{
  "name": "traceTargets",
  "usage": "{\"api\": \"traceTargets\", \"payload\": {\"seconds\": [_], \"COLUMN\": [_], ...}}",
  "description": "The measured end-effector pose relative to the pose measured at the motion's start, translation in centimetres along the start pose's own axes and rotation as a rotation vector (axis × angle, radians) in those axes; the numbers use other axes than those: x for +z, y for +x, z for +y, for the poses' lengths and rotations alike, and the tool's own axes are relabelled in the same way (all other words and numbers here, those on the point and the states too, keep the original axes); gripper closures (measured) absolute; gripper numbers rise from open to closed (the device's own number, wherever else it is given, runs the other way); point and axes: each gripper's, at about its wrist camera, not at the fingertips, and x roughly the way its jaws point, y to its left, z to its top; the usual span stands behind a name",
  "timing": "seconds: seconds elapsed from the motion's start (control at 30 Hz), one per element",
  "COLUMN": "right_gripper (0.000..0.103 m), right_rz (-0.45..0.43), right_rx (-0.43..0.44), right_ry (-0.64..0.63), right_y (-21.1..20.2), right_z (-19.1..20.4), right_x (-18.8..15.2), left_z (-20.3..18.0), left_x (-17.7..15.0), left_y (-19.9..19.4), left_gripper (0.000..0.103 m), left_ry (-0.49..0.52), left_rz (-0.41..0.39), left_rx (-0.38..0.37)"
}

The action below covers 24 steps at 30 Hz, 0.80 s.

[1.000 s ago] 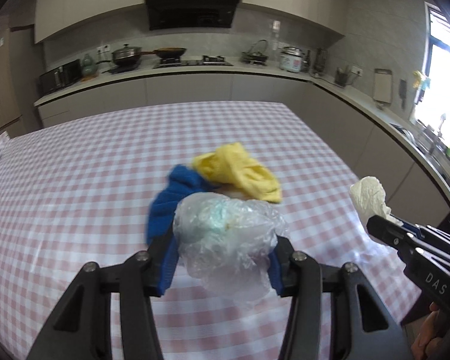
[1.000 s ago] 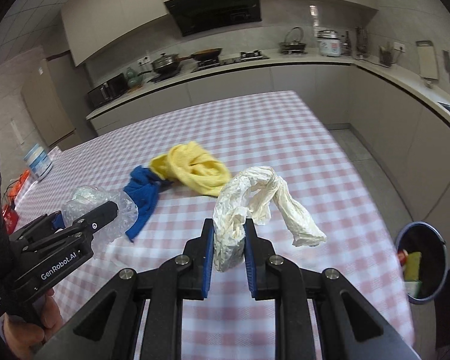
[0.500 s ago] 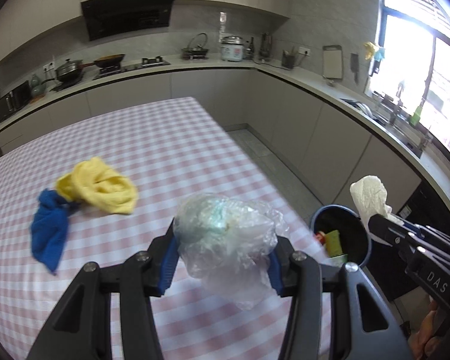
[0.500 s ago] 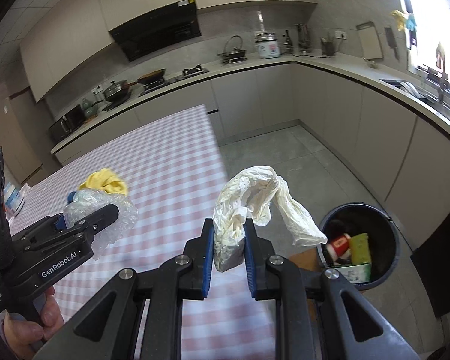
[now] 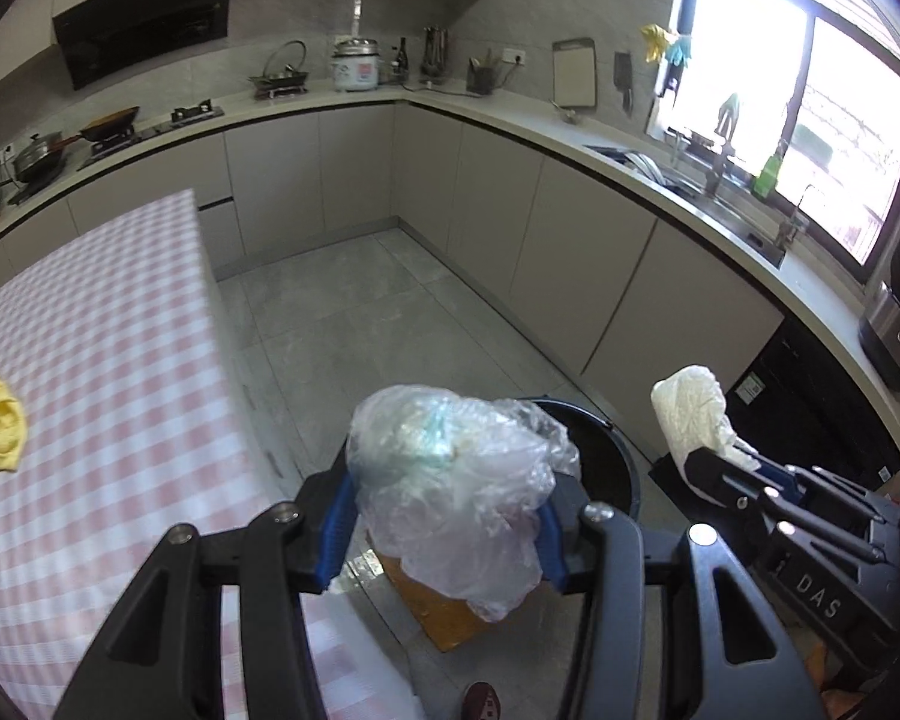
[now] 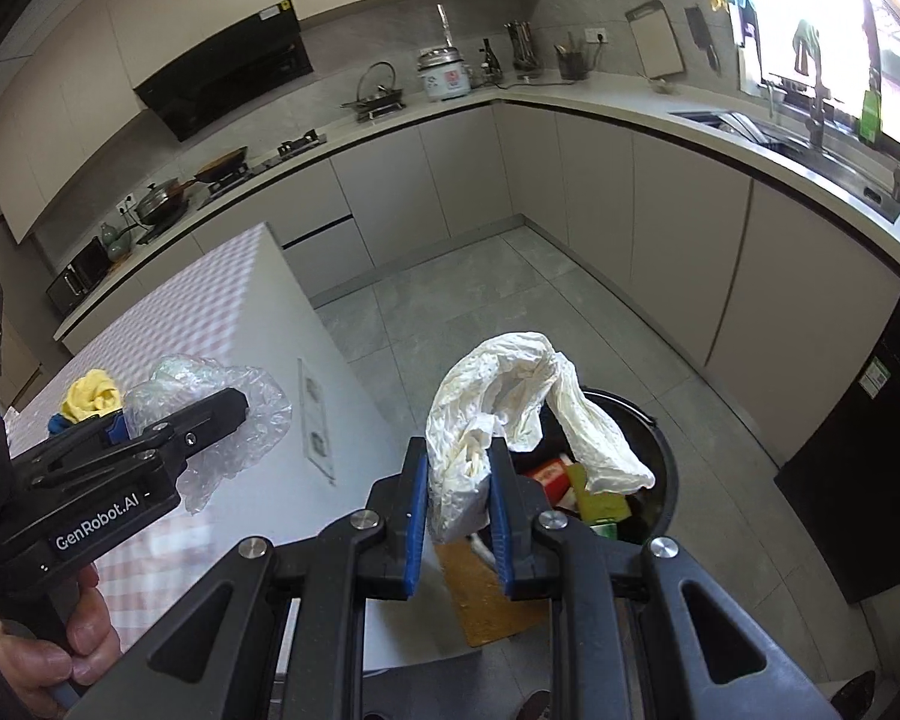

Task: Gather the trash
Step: 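Carry the tissue and plastic bag over the black bucket with both grippers, then open both grippers over the black bucket to drop tissue and bag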

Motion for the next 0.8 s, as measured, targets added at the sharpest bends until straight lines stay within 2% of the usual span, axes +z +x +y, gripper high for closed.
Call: {"api": "traceTargets", "payload": {"seconds": [0.37,0.8], "right_gripper": [0.083,0.081], "right_rz": [0.119,0.233], "right_rx": [0.012,0.057], "right_ry": [0.050,0.044], "right_y": [6.9,15.7], "right_z": [-8.4,-13.4], "right_x": [-0.8,-1.6], "left_z": [-5.3,-7.8], "left_x": [-1.4,-3.3], "left_y": [7.7,16.8], "left_gripper": [0.052,0.050], "left_ry": [0.002,-0.023], "left_rz": [0.127,0.281], "left_rx": [0.031,0.096]}}
